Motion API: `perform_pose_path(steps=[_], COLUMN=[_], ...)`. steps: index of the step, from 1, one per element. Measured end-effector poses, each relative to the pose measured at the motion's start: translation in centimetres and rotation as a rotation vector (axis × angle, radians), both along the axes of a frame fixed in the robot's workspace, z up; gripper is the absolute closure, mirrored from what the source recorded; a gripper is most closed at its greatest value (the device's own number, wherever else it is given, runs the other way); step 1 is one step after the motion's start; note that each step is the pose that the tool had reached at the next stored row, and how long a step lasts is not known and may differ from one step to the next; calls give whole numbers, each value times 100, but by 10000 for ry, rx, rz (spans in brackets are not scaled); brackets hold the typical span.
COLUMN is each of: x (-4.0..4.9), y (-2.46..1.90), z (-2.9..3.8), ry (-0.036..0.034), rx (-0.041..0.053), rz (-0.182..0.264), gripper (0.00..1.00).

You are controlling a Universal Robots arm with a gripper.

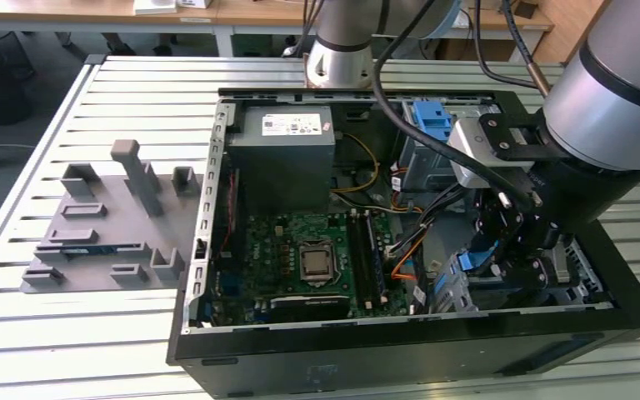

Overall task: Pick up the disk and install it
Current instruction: 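Insert the disk into the insertion slot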

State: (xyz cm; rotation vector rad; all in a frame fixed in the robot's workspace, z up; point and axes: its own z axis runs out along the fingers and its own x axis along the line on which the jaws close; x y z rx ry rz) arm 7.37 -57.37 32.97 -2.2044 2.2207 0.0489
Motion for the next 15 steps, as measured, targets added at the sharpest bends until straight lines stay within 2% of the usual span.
perform_pose_path(steps=[9,15], x=[0,0], y=[1,4], z=[1,34], ry=[0,0], rx=[-4,-28], rz=[1,1], gripper=[65,65])
